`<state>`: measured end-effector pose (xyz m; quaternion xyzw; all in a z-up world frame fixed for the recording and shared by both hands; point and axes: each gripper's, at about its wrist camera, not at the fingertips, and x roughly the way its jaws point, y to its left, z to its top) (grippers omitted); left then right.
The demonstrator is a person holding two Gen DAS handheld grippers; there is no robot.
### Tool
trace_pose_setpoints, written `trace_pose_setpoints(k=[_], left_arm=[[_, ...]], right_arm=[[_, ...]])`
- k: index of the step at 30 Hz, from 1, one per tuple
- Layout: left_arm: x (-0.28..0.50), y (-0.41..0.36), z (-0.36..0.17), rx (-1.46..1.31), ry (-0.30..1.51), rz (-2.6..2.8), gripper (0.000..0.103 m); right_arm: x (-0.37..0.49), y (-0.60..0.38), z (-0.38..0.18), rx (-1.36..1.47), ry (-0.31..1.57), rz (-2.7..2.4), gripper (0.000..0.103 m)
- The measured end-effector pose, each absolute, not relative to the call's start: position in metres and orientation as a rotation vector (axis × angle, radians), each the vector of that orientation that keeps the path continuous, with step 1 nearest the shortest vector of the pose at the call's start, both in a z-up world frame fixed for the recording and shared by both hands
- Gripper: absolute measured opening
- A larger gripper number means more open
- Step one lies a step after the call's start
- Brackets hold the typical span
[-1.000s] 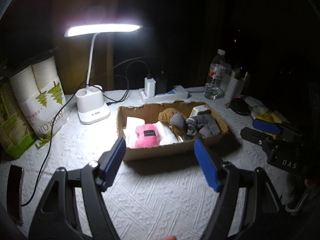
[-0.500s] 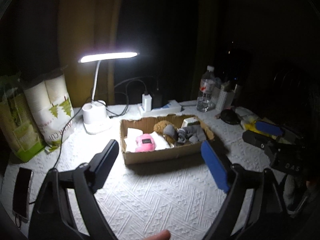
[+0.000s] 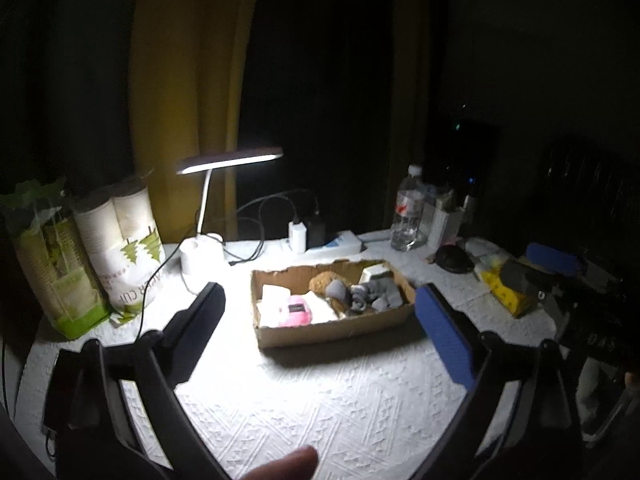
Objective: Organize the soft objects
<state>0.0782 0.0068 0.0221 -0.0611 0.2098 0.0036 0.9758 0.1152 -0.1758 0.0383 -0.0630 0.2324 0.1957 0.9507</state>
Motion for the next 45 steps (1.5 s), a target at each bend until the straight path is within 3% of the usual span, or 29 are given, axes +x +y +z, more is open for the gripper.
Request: trace_pose_setpoints(k=[18,45], left_arm=[[0.036,-0.001,0.058,-0.085,0.323,0.005,0.097],[0.035,-0.007,0.059,-0.072,0.323,0.01,0.097]], right_arm=[[0.078,-0.189,0.073,-0.096,0.397,0.351,0.065],[0.08,-0.195,0.07,-0.089,0.402,0.347,0.065]])
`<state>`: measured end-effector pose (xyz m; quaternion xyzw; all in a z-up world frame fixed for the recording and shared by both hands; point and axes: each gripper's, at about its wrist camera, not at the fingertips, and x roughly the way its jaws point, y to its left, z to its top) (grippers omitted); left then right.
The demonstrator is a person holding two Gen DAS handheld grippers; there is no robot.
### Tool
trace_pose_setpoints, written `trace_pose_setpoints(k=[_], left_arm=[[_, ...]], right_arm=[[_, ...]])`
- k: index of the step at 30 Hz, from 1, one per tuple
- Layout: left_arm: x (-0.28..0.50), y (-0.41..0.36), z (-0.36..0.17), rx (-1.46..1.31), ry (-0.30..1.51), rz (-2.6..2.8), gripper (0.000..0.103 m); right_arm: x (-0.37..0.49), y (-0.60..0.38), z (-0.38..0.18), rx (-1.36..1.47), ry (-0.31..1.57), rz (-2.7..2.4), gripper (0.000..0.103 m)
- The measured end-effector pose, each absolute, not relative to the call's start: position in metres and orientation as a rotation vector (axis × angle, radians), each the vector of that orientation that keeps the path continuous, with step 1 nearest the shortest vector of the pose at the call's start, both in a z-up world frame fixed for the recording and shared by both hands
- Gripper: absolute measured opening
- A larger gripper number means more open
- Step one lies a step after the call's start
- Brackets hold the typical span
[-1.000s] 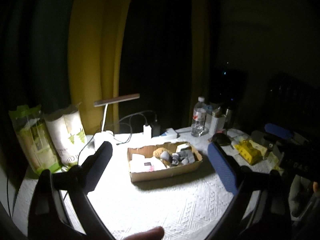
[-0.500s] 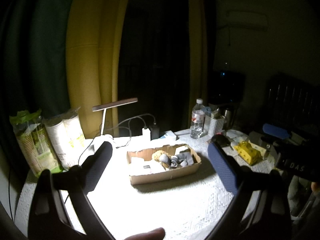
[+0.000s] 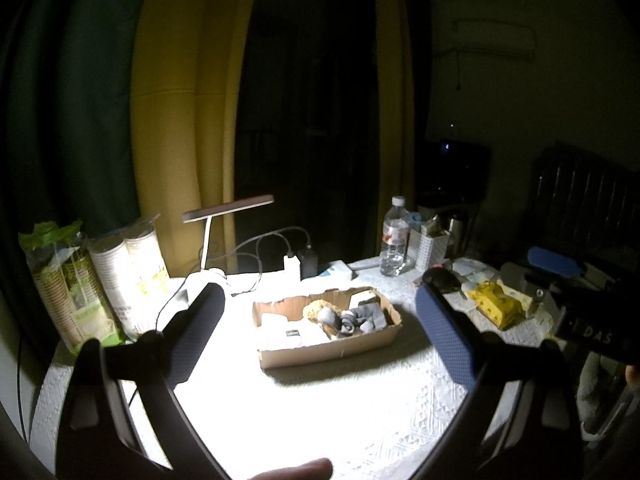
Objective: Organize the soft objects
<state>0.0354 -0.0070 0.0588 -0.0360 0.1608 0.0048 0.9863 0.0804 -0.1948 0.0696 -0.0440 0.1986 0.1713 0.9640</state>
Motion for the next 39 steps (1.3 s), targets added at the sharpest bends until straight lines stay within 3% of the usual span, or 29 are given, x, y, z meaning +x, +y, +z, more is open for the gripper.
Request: trace_pose_setpoints(k=[39], left_arm=[[0.0414,-0.0087,0.0518,-0.078,0.338,-0.004,0.097]], right_arm=[[0.0859,-0.1946,0.0628,-0.089,0.417,0.349,0.065]])
